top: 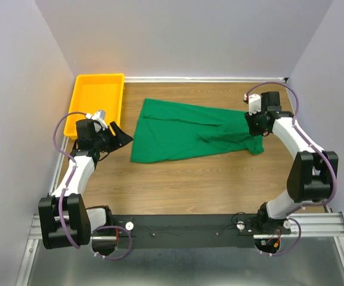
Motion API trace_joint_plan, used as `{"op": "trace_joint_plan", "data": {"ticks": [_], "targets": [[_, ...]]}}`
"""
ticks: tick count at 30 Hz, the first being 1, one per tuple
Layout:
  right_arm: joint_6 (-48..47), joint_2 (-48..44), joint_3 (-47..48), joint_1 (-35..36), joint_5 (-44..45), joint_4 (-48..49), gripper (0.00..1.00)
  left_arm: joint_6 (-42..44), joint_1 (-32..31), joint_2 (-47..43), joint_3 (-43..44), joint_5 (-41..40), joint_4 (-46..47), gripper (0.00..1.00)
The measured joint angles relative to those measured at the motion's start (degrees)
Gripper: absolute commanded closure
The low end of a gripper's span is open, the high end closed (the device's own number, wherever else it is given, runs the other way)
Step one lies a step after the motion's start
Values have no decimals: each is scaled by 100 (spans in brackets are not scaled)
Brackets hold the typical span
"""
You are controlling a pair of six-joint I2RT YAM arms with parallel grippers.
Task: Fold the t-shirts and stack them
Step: Fold the tshirt
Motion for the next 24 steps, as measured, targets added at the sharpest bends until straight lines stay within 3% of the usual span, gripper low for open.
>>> {"op": "trace_joint_plan", "data": {"ticks": [2,3,4,5,8,13,14,15,18,24], "targets": [[162,295,223,-170,166,20,36,7,-2,44,0,15,2,32],[219,455,323,-240,245,42,22,20,-2,57,0,20,2,32],[273,616,413,-295,306,57,0,31,-2,59,0,22,2,32],[293,708,459,-326,343,59,0,46,-2,63,0,26,2,32],[234,741,549,-393,195,24,0,63,-4,61,2,35,2,32],[-898,149,656,-376,-1567,-446,0,66,-4,59,0,42,2,32],[-1217,-35,586,-286,-1812,-503,4,66,-4,57,0,44,4,32],[-1443,-190,514,-179,-1958,-549,21,63,-4,57,-4,46,7,32],[-1996,-334,323,396,-2267,-678,48,63,-4,57,-33,52,11,32],[-2256,636,306,804,-2111,-734,52,61,-4,57,-42,61,17,32]]}}
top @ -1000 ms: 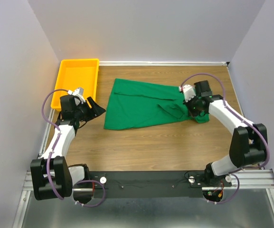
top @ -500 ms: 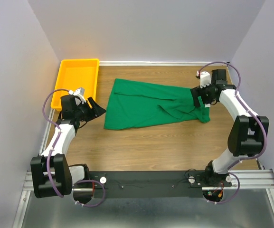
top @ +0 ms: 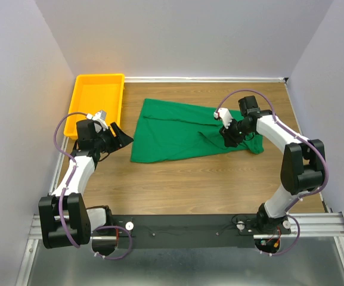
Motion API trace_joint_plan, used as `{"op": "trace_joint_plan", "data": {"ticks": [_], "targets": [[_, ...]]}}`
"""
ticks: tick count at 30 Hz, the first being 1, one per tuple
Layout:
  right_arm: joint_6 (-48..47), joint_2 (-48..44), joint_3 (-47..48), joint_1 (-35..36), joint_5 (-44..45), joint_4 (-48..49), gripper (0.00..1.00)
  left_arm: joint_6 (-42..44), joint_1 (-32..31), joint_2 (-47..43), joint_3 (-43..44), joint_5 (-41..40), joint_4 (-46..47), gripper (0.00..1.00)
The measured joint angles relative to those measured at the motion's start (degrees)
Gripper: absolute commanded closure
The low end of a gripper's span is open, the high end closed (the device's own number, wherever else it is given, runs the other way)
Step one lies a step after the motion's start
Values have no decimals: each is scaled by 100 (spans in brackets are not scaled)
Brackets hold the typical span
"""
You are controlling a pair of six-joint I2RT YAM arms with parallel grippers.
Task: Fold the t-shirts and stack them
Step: Fold the tshirt
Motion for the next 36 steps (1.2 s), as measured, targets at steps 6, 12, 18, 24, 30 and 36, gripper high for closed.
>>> {"op": "trace_joint_plan", "data": {"ticks": [6,12,18,24,30,36], "targets": [[-59,354,-20,223,505,63,50,0,0,0,-24,0,11,32],[-39,595,-22,424,741,223,49,0,0,0,-160,2,13,32],[-33,741,-26,472,896,282,49,0,0,0,-192,4,15,32],[-24,761,-28,487,1010,319,55,0,0,0,-195,4,22,32],[0,804,-28,498,1088,356,60,2,0,0,-195,11,35,32],[13,896,-37,498,1115,387,70,2,0,2,-195,20,57,32]]}}
